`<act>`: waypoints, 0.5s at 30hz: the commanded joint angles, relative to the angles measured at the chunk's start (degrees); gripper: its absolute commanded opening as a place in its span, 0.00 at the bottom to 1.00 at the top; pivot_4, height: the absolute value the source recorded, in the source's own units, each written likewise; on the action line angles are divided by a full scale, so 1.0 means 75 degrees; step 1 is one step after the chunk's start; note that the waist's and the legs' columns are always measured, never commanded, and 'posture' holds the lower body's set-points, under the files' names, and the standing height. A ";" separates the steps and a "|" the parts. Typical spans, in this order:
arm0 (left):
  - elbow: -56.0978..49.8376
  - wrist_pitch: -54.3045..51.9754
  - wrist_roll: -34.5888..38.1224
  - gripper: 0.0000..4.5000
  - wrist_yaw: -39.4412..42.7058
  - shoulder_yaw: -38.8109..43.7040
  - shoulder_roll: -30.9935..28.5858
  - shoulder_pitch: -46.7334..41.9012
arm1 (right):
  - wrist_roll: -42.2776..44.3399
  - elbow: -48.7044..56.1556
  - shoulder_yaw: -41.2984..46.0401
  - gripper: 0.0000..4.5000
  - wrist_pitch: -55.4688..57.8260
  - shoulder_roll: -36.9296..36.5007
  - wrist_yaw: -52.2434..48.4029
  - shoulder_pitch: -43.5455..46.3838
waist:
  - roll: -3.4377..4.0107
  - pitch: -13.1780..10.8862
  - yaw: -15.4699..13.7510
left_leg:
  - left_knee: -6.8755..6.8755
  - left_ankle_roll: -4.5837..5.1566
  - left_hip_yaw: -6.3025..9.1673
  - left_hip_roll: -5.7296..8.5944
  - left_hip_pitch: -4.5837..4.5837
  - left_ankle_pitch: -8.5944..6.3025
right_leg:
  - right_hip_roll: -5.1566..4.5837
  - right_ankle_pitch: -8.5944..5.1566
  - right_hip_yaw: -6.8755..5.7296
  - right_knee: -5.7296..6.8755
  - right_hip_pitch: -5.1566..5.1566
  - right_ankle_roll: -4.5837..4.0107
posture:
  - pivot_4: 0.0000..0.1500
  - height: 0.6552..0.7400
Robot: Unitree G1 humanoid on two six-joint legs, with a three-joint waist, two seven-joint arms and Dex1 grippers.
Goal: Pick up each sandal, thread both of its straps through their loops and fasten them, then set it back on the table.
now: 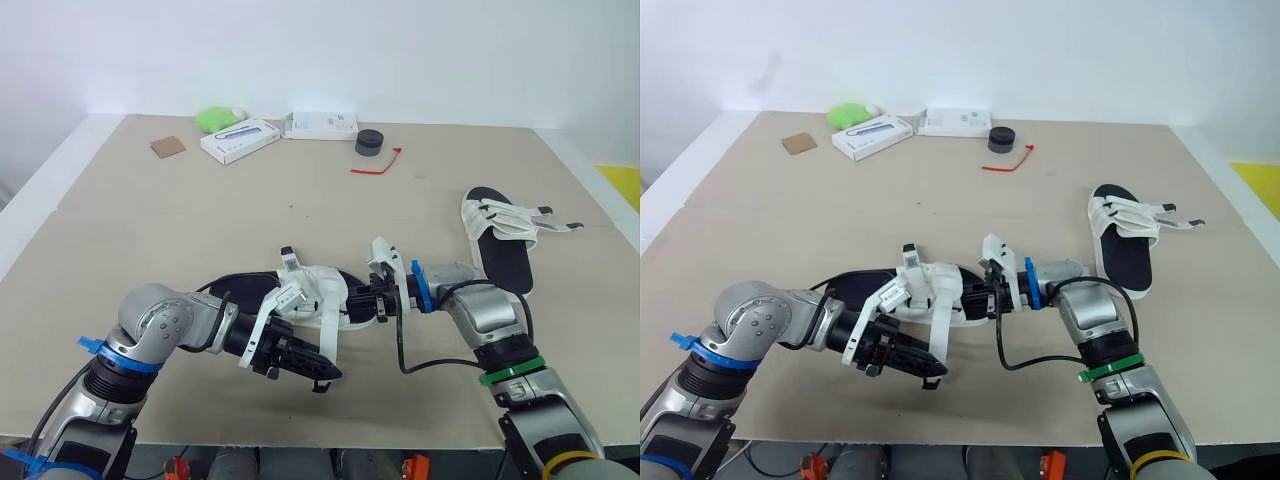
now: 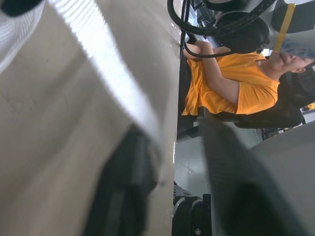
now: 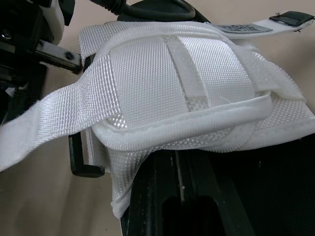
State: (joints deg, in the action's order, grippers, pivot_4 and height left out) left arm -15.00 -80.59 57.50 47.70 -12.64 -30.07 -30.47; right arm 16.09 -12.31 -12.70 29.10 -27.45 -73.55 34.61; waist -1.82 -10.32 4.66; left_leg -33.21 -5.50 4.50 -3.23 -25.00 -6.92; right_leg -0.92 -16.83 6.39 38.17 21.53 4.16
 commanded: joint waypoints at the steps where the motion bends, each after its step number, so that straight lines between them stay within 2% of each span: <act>1: -0.0288 -0.0097 0.0197 0.02 0.0003 0.0175 0.0009 -0.0023 | -0.0169 -0.0198 -0.0161 0.00 0.0198 -0.0119 0.0165 -0.0210 | 0.0000 0.0000 -0.0001 | -0.0001 0.0000 0.0000 0.0000 0.0000 0.0000 | 0.0000 0.0000 0.0000 0.0000 0.0000 0.0000 | 1.00 1.00; 5: -0.0368 0.0139 0.0043 0.02 0.0134 0.0163 -0.0101 -0.0047 | -0.0185 -0.0272 -0.0171 0.00 0.0174 -0.0095 0.0150 -0.0139 | 0.0000 0.0000 -0.0001 | -0.0001 0.0000 0.0000 0.0001 0.0000 0.0000 | 0.0000 0.0000 0.0000 0.0000 0.0001 -0.0001 | 1.00 1.00; 8: -0.0143 0.0087 0.0375 0.02 0.0309 0.0612 -0.0079 -0.0411 | -0.0198 -0.0312 -0.0178 0.00 0.0152 -0.0092 0.0140 -0.0108 | -0.0001 0.0000 -0.0003 | -0.0001 -0.0001 0.0000 0.0001 0.0000 0.0000 | 0.0000 0.0000 0.0000 0.0000 0.0000 -0.0001 | 1.00 1.00; 12: 0.0559 -0.0109 0.0718 0.02 0.0519 0.1126 -0.0039 -0.1267 | -0.0220 -0.0367 -0.0201 0.00 0.0097 -0.0082 0.0127 -0.0095 | -0.0001 0.0000 -0.0015 | -0.0013 0.0000 0.0002 0.0001 -0.0003 0.0000 | 0.0000 0.0003 -0.0003 0.0000 0.0002 0.0001 | 1.00 1.00; 15: 0.1615 -0.0346 0.0739 0.02 0.0327 0.1465 0.0249 -0.2024 | -0.0236 -0.0439 -0.0213 0.00 0.0042 -0.0042 0.0137 -0.0057 | -0.0001 0.0000 -0.0010 | -0.0016 0.0000 0.0001 0.0006 -0.0002 0.0000 | -0.0003 0.0005 -0.0002 -0.0001 -0.0003 0.0004 | 1.00 1.00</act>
State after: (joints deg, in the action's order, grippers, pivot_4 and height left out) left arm -6.20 -82.18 62.01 50.40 -3.77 -29.21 -43.67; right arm 16.08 -13.14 -12.79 28.81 -27.48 -73.70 34.92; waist -1.83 -10.33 4.58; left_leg -33.33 -5.50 4.51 -3.19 -25.01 -6.92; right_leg -0.94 -16.79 6.37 38.16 21.52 4.20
